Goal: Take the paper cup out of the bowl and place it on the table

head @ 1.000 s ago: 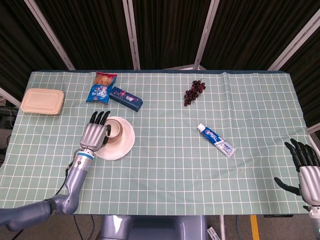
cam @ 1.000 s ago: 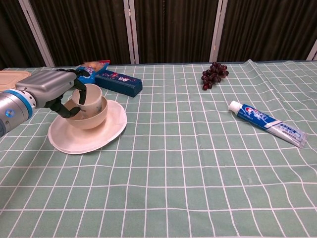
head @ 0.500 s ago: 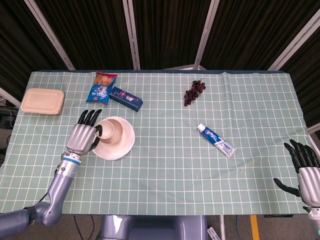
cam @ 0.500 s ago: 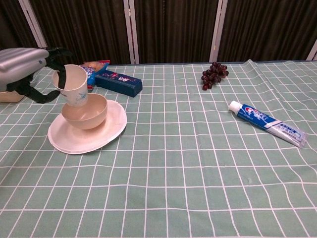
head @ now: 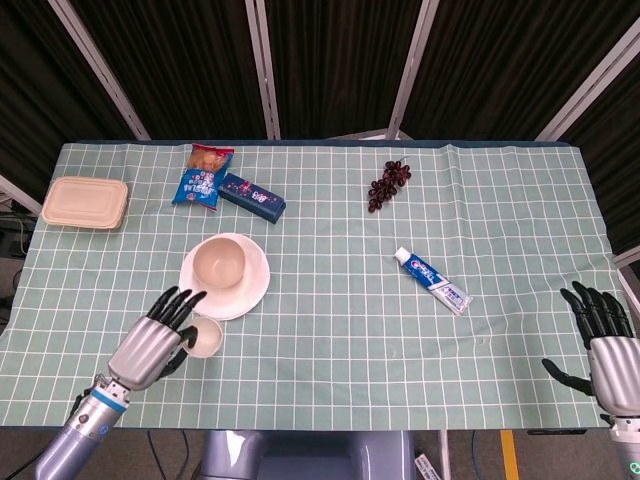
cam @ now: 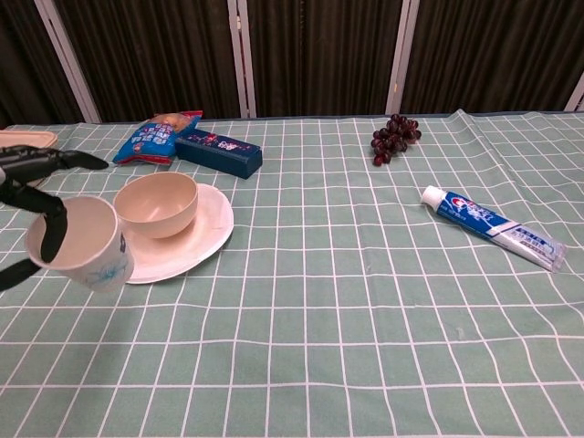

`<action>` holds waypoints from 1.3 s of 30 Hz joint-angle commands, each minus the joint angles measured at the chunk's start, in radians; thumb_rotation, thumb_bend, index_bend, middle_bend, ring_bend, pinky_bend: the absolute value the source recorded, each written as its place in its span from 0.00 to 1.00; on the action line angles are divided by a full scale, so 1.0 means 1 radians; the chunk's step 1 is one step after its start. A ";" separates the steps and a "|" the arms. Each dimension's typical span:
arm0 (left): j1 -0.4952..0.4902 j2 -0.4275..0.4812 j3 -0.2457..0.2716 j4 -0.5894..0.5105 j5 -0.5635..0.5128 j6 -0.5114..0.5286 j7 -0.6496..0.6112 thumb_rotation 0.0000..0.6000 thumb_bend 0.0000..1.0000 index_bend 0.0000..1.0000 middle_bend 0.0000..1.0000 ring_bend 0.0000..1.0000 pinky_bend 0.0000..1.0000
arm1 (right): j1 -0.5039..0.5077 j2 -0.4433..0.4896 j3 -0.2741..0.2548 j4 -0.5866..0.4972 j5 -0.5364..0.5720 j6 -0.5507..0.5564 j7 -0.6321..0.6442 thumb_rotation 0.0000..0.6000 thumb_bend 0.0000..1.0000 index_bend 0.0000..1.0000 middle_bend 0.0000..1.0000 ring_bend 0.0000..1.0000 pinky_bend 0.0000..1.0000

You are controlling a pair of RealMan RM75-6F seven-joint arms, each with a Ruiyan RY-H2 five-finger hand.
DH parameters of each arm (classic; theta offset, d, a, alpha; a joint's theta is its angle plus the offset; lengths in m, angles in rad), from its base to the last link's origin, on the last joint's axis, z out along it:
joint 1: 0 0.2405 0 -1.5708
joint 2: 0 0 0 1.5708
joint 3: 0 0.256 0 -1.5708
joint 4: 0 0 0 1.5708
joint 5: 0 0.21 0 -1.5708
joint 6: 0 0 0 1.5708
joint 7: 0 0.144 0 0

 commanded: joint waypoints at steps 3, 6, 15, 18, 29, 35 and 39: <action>0.021 -0.042 0.031 0.042 0.032 -0.029 -0.006 1.00 0.58 0.59 0.00 0.00 0.00 | 0.000 0.000 0.001 0.000 0.002 0.000 -0.002 1.00 0.06 0.05 0.00 0.00 0.00; 0.024 -0.067 0.024 0.060 0.013 -0.052 0.023 1.00 0.58 0.58 0.00 0.00 0.00 | -0.001 0.002 0.003 0.001 0.008 -0.002 0.000 1.00 0.06 0.05 0.00 0.00 0.00; 0.029 -0.094 0.012 0.067 -0.069 -0.128 0.087 1.00 0.58 0.56 0.00 0.00 0.00 | 0.000 0.004 0.003 0.000 0.006 -0.003 0.007 1.00 0.06 0.05 0.00 0.00 0.00; 0.036 -0.096 0.015 0.069 -0.064 -0.126 0.094 1.00 0.57 0.55 0.00 0.00 0.00 | -0.001 0.003 0.003 0.000 0.006 -0.002 0.004 1.00 0.06 0.05 0.00 0.00 0.00; 0.066 -0.049 0.029 0.044 -0.027 -0.084 0.075 1.00 0.28 0.19 0.00 0.00 0.00 | 0.001 0.000 -0.001 -0.001 0.003 -0.008 -0.006 1.00 0.06 0.05 0.00 0.00 0.00; 0.100 0.003 0.038 -0.007 0.006 -0.014 0.032 1.00 0.27 0.11 0.00 0.00 0.00 | 0.001 -0.001 0.000 0.000 0.003 -0.008 -0.008 1.00 0.06 0.05 0.00 0.00 0.00; 0.174 0.035 0.009 -0.015 0.038 0.157 -0.002 1.00 0.27 0.07 0.00 0.00 0.00 | 0.003 -0.003 -0.002 0.004 0.003 -0.013 -0.016 1.00 0.06 0.05 0.00 0.00 0.00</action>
